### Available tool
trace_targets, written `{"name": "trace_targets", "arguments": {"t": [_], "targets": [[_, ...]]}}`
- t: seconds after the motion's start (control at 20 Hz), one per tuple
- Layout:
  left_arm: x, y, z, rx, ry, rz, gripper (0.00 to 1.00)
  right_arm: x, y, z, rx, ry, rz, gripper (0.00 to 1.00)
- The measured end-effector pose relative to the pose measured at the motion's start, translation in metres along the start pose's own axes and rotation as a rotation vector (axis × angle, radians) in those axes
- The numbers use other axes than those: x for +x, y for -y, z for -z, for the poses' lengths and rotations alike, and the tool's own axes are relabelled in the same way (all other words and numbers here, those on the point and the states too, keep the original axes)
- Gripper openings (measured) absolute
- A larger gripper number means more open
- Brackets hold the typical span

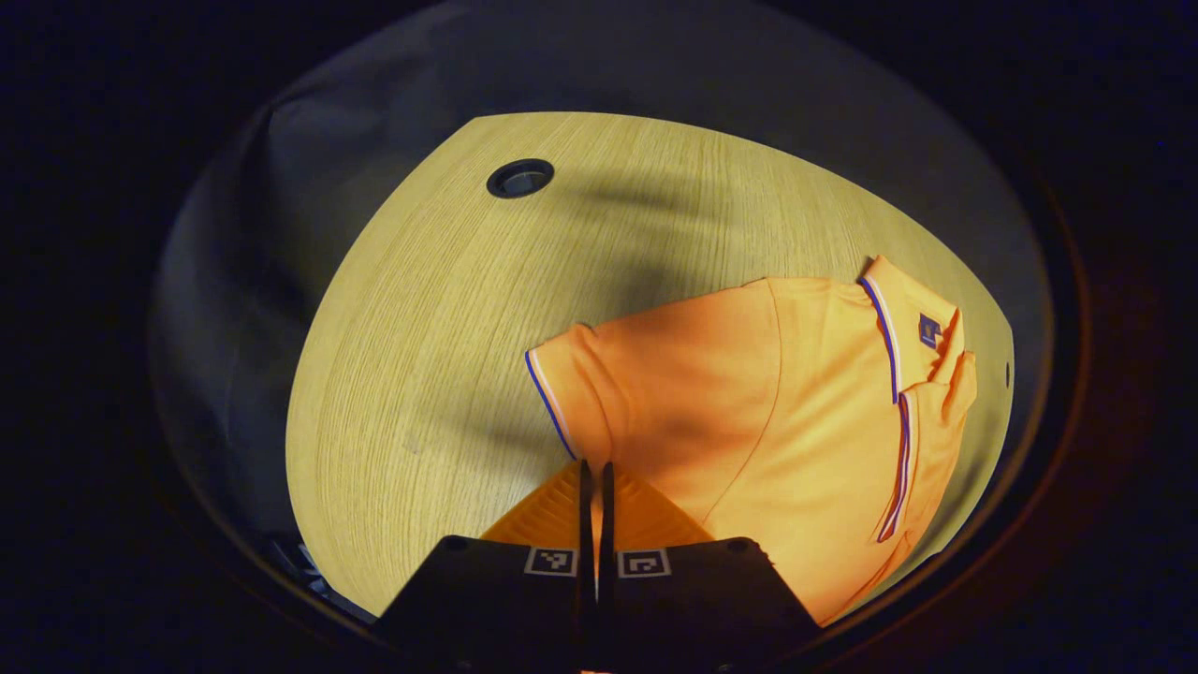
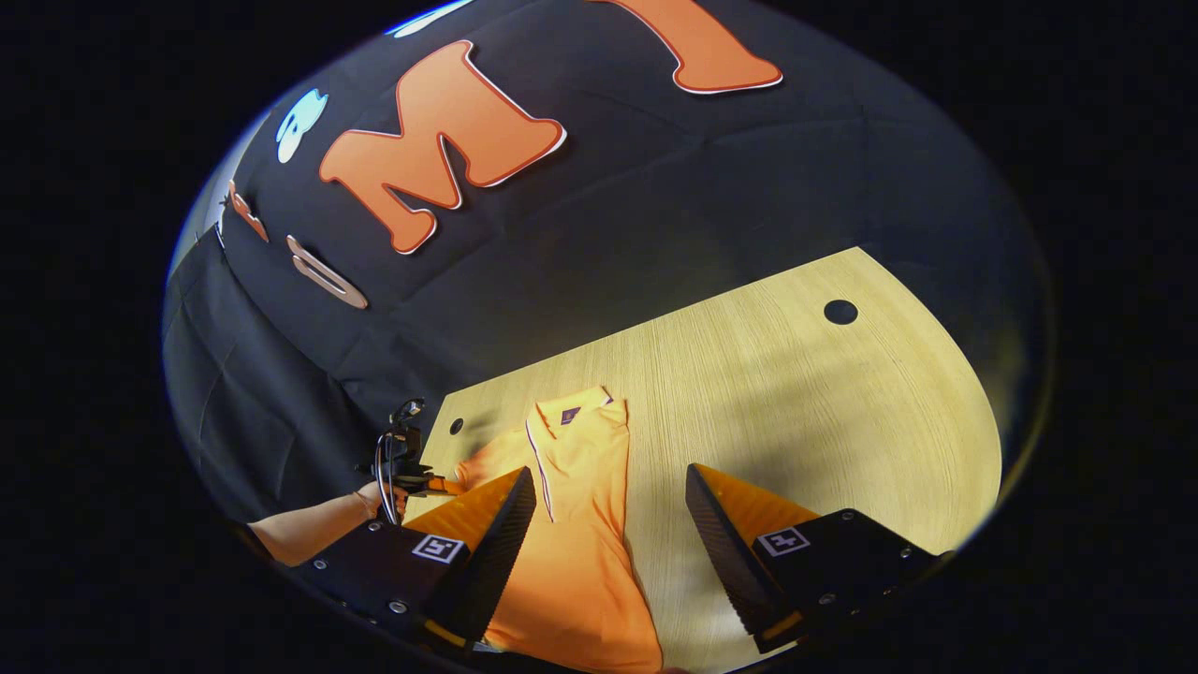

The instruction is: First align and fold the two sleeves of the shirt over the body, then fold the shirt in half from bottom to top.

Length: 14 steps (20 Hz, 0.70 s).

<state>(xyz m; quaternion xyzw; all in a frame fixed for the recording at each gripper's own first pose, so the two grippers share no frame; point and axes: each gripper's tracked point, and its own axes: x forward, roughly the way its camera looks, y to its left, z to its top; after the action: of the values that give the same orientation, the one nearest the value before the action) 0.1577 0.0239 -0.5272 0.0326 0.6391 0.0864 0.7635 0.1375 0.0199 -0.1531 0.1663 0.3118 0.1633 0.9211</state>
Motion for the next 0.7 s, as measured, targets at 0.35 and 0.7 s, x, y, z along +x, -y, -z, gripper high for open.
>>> {"name": "trace_targets", "arguments": {"t": [0.35,0.7], "targets": [[-0.023,0.054,-0.012,0.142,0.074,0.079,0.01,-0.016,-0.018,-0.001,-0.044,0.022,-0.008,0.98],[-0.086,0.068,-0.028,0.258,0.171,0.055,0.01,-0.027,-0.03,-0.007,-0.057,0.066,-0.028,0.98]]}}
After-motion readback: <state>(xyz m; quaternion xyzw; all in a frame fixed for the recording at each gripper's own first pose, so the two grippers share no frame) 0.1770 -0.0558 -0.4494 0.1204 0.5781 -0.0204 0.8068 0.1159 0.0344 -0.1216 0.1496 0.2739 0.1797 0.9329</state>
